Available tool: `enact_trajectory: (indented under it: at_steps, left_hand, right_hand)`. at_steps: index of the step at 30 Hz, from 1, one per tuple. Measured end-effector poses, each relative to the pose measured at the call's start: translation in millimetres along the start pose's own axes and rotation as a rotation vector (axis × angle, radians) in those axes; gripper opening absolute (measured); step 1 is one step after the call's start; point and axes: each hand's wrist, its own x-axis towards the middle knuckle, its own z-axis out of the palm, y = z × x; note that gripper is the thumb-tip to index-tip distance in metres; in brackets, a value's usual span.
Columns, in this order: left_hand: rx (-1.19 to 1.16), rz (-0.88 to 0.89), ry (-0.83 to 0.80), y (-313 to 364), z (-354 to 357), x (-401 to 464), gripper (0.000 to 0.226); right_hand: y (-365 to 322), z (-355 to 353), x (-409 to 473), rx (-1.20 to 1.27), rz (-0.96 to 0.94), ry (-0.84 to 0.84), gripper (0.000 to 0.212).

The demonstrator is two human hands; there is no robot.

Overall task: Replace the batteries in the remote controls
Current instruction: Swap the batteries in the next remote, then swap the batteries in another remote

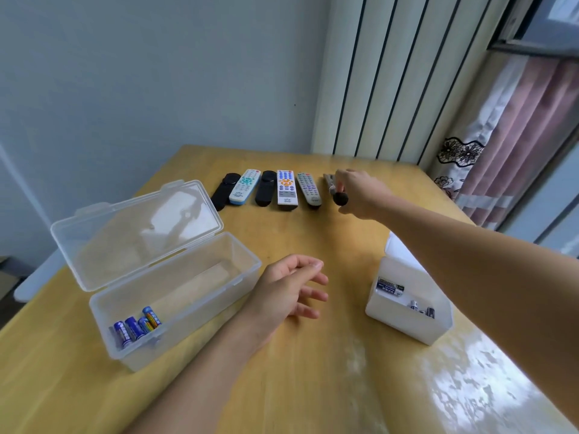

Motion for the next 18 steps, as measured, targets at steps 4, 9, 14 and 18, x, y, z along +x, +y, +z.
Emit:
enact_trajectory:
  at_steps: [4,9,14,18]
  left_hand:
    - [0.010,0.003,-0.019,0,-1,-1,0.019]
    - [0.037,0.005,-0.029,1,1,0,0.019]
    - [0.073,0.009,-0.018,1,1,0,0.018]
    - [0.052,0.001,-0.010,1,1,1,0.018]
  right_hand:
    - [0,9,8,-0.119,-0.003,-0.078,0.042]
    - [9,10,16,-0.013,0.052,-0.219,0.035]
    - [-21,5,35,0.165,0.157,-0.093,0.029]
    - [-48,21,49,0.102,0.200,-0.112,0.029]
